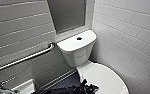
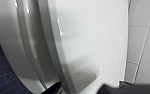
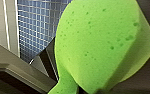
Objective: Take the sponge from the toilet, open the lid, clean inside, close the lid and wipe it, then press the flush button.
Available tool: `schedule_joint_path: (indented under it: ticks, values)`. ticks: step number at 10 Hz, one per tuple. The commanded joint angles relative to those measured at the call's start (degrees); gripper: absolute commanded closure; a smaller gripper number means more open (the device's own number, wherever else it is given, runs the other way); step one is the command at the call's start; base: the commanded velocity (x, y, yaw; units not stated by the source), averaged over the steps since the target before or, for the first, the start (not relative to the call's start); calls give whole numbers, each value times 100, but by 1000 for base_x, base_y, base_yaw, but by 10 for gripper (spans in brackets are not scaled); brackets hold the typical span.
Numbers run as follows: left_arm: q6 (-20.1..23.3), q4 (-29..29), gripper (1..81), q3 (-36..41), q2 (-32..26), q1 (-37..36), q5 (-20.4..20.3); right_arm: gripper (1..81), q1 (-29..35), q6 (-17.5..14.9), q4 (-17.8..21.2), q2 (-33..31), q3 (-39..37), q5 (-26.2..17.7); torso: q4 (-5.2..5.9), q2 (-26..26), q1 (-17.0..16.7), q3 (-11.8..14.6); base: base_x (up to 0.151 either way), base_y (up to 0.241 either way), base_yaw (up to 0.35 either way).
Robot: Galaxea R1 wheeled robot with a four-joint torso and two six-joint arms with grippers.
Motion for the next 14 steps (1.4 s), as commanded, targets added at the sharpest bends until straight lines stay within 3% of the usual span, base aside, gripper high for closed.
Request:
schedule_joint_path:
  ticks: [1, 6, 7, 8, 12, 14]
  values:
    - [-10, 24, 10, 968, -115, -1012, -875, 811, -112, 24, -121, -63, 104, -304, 0, 0, 0, 0, 0, 0, 0]
    - [-255, 24, 10, 1846, -668, -1012, -1051, 811, -112, 15, -130, -62, 148, -286, 0, 2, 0, 370, 0, 0, 0]
    - [-509, 16, 10, 1916, -747, -1012, -1068, 811, -121, 24, -130, -63, 166, -278, 0, 2, 0, 463, 0, 0, 0]
    - [-841, 16, 10, 1952, -861, -1012, -1199, 811, -129, 32, -130, -71, 175, -269, 0, 0, 0, 350, 0, 0, 0]
    - [-2108, 24, 10, 2057, -1406, -1021, -1595, 811, -165, 147, -130, -71, 201, -260, 0, 0, 0, 394, 0, 0, 0]
    - [-2444, 33, 10, 2031, -1495, -1030, -1613, 811, -217, 156, -121, -71, 201, -120, -2, 0, 0, 396, 0, 0, 0]
